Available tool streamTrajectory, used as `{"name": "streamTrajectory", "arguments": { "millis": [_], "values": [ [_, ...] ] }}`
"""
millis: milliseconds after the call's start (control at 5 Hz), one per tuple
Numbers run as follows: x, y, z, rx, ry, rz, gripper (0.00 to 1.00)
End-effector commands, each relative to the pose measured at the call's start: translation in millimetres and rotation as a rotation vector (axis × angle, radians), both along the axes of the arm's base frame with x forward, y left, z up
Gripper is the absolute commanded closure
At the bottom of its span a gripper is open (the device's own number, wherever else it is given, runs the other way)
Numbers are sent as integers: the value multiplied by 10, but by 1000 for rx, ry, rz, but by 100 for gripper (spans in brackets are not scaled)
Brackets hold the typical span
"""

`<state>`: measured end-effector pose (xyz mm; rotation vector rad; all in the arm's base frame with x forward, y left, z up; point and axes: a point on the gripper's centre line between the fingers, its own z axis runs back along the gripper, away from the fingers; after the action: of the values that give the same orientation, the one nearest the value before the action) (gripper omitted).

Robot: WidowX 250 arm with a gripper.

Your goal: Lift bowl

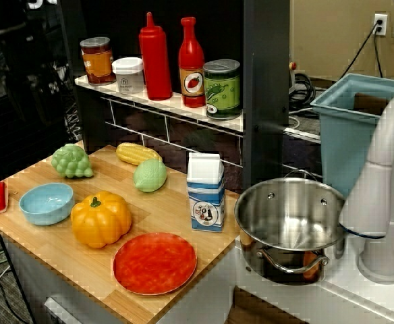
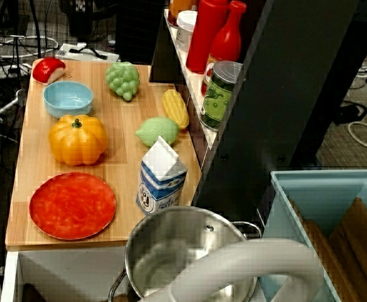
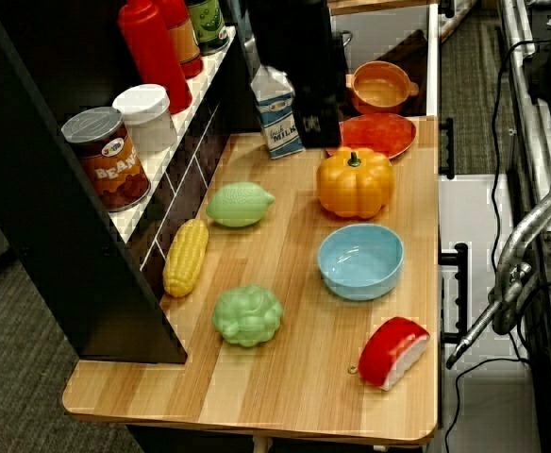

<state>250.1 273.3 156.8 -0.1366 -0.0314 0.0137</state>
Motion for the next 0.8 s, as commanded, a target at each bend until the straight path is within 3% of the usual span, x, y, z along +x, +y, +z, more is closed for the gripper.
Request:
{"name": "streamTrajectory", "arguments": {
  "millis": [0,200,400,600],
  "values": [
    [-164,405,-70,47,13,10,0],
    [-227,586,-197,53,54,33,0],
    [-284,710,-300,68,60,34,0],
    [-302,608,-428,55,54,5,0]
  ]
}}
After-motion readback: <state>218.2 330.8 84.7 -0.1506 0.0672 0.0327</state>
